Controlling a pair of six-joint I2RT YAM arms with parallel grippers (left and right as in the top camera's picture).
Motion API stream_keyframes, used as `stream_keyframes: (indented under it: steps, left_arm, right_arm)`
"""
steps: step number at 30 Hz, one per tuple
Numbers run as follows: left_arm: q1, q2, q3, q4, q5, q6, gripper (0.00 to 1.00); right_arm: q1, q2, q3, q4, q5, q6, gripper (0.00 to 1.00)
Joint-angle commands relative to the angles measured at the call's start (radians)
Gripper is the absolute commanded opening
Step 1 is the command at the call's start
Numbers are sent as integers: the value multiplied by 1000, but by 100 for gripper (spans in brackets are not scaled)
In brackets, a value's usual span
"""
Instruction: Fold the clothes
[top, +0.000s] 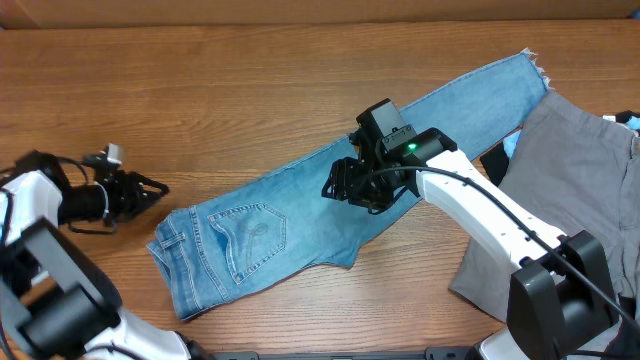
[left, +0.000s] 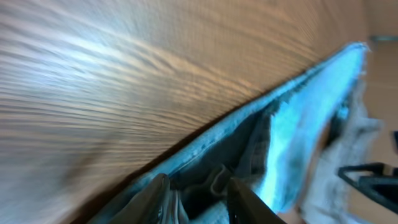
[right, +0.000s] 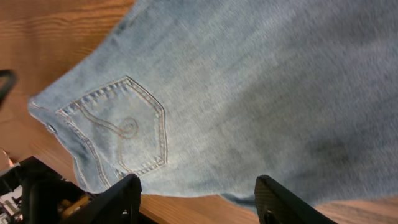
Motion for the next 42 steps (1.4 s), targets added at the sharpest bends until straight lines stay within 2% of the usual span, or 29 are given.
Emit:
stream_keyframes:
  steps: [1,4,7,9,12,15,18,22,24,27,34,38,40,42]
  left_arm:
    - [-37,-217,52,11,-175,-156,30]
    - [-106,-321,52,16,-273,-215,27]
    - [-215,-343,41,-10,-409,-301,14]
    - [-277,-330,11,-34,-509,-407,4]
    - [-344,-311,-114,-37,-634,-624,4]
    - [-344,-310,-226,18,-669,-712,4]
    - [-343,-310,-339,102,-673,-722,4]
    - [-343,-304,-496,266,-778,-794,5]
    - [-342,-296,-538,322,-825,-819,11]
    - [-341,-278,-573,371,-849,-828,13]
    - [-341,-204,-555,549,-900,-826,14]
    - [-341,-130,-469,679,-882,-812,15]
    - [-341,-89,-392,705,-830,-767,15]
    - [-341,-54,-288,702,-745,-674,20]
  right_arm:
    - [-2,-12,14,20,7,-7,62]
    - [-2,-12,14,25,7,-7,62]
    - [-2,-12,14,23,7,-7,62]
    - [-2,-12,14,18,7,-7,62]
    - [-2,-12,14,3,7,-7,62]
    - [-2,-12,14,1,7,-7,62]
    - [-2,-12,14,8,8,-7,62]
    - [-2,-12,14,17,11,-7,62]
    - [-2,-12,14,14,11,-7,62]
    - [-2,-12,14,10,11,-7,61]
    - [-2,-12,14,14,11,-6,61]
    - [-2,-12,14,20,11,-6,61]
    - [-2,-12,14,34,10,-5,61]
    - [-2,-12,14,47,11,-3,61]
